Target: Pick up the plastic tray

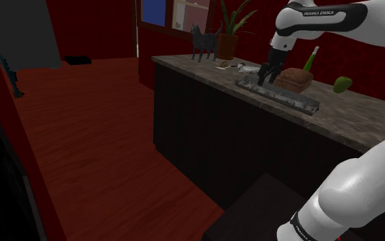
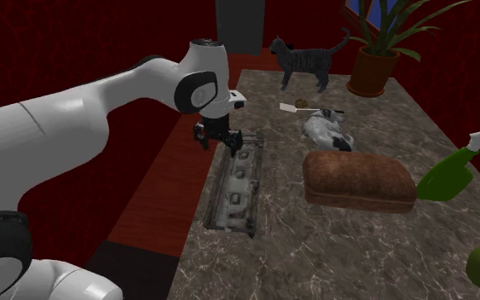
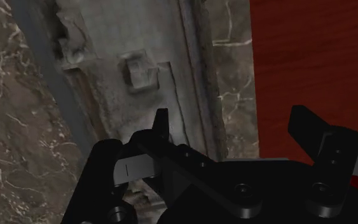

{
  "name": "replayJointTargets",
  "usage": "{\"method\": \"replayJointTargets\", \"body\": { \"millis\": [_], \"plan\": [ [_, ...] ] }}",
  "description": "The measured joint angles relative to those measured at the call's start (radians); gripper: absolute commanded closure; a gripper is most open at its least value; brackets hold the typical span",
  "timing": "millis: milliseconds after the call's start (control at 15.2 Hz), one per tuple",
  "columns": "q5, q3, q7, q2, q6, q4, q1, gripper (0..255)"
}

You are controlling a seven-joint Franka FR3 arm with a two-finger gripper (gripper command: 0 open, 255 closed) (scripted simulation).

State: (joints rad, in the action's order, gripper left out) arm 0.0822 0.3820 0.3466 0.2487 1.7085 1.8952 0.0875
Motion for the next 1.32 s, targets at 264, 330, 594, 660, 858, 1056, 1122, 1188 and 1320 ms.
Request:
{"method": "replayJointTargets", "body": {
  "millis": [264, 330, 594, 660, 858, 1056, 1122, 1188, 1320],
  "plan": [
    [-0.044, 0.064, 0.103, -0.136, -0.02, -0.145, 0.02, 0],
    [-0.062, 0.079, 0.13, -0.181, -0.028, -0.193, 0.028, 0],
    [-0.142, 0.128, 0.237, -0.353, -0.08, -0.392, 0.077, 0],
    [-0.17, 0.138, 0.265, -0.409, -0.104, -0.465, 0.099, 0],
    [-0.192, 0.143, 0.291, -0.455, -0.106, -0.505, 0.118, 0],
    [-0.189, 0.142, 0.292, -0.448, -0.067, -0.459, 0.114, 0],
    [-0.189, 0.142, 0.292, -0.449, -0.053, -0.446, 0.113, 0],
    [-0.186, 0.141, 0.29, -0.442, -0.035, -0.422, 0.11, 0],
    [-0.184, 0.141, 0.291, -0.439, -0.019, -0.404, 0.109, 255]
  ]
}}
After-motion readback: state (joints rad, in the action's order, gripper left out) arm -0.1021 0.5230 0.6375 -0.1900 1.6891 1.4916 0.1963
